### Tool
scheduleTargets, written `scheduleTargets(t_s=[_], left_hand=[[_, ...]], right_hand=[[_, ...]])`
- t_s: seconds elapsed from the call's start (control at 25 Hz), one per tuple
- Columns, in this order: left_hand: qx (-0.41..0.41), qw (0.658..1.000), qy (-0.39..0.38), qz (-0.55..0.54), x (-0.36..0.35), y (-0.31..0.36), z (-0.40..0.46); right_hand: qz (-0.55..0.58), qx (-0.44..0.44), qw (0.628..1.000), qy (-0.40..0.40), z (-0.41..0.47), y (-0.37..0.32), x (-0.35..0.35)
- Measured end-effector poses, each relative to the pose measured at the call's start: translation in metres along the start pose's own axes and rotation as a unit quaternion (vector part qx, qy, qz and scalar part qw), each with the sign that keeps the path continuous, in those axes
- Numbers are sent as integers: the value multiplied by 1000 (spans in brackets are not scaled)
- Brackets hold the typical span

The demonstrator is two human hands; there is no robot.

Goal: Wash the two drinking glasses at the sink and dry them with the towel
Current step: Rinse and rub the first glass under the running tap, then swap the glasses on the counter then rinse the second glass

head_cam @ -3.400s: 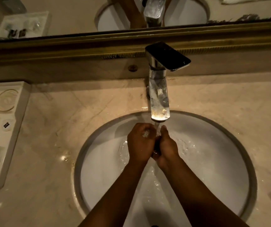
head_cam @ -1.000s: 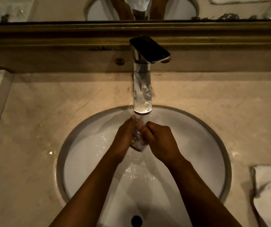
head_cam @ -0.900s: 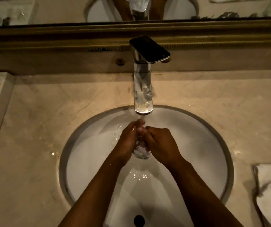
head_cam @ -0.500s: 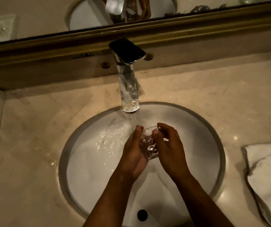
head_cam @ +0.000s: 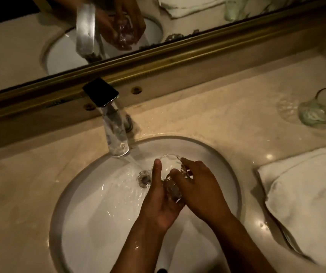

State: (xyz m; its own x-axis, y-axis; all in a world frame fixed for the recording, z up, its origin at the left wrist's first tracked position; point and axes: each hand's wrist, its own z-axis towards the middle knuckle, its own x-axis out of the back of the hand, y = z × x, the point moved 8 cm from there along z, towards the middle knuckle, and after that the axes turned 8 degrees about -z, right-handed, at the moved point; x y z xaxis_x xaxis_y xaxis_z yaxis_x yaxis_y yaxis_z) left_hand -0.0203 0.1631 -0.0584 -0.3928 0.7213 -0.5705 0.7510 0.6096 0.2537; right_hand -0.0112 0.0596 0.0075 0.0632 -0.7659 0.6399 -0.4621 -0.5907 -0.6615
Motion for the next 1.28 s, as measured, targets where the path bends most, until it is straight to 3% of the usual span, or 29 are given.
scheduleTargets(t_s=[0.12, 0.28, 0.36, 0.52, 0.68, 0.8, 0.96, 1.28], left_hand=[[-69, 990, -34, 121, -31, 18, 7], [-160, 959, -102, 212, -92, 40, 32], [-193, 941, -100, 258, -120, 43, 43], [-278, 863, -101, 410, -175, 27, 61], [-326, 784, -153, 505, -218, -2, 78], [-332, 742, -186, 553, -235, -28, 84], [-350, 731, -189, 555, -255, -39, 94], [-360, 713, -185, 573, -263, -56, 105]], right_hand=[[146, -16, 988, 49, 2, 8, 28], [175, 19, 972, 158, 13, 23, 88], [159, 10, 966, 203, 19, 42, 121], [96, -53, 956, 270, 29, 91, 194], [-18, -113, 918, 380, 35, 137, 274], [3, -162, 936, 313, 58, 175, 300], [39, -149, 959, 238, 87, 201, 310], [42, -100, 964, 243, 98, 216, 312]])
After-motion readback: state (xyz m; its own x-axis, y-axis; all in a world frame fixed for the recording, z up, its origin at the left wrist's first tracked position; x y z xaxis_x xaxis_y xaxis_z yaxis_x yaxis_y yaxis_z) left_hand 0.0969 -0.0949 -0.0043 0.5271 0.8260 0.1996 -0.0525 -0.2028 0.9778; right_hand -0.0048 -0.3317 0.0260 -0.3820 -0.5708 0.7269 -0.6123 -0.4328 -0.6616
